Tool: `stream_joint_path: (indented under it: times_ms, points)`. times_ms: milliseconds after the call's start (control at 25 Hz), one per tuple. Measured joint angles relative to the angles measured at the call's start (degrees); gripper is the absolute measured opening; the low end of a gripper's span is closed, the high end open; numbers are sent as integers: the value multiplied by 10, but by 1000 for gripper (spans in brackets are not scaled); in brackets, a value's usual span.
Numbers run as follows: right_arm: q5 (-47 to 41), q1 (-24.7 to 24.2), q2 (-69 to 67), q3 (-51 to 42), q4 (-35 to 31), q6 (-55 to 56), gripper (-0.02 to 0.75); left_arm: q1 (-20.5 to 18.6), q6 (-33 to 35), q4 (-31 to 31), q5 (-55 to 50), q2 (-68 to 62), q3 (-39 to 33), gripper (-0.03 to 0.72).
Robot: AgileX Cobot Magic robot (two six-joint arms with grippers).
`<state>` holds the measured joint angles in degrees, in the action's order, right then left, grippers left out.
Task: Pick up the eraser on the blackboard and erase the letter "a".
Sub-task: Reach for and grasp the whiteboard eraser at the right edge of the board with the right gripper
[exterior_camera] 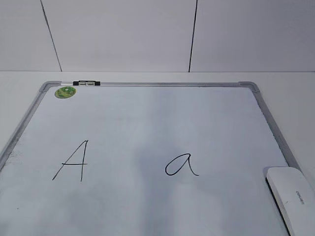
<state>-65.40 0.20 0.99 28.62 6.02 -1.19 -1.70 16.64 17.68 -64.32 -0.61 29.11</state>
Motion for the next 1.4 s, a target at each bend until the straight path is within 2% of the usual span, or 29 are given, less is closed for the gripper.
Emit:
stream_joint_path:
  times_ms: [360,680,960,1400]
  points:
    - [0,0,0,0,-1,0,592,0,0,0,0,0,0,235]
    - [-1,0,-8,23,-37,0,592,0,0,0,0,0,0,235]
    - [-17,0,-131,85,-60,0,592,0,0,0,0,0,0,235]
    - [-59,0,-302,125,-83,0,592,0,0,0,0,0,0,235]
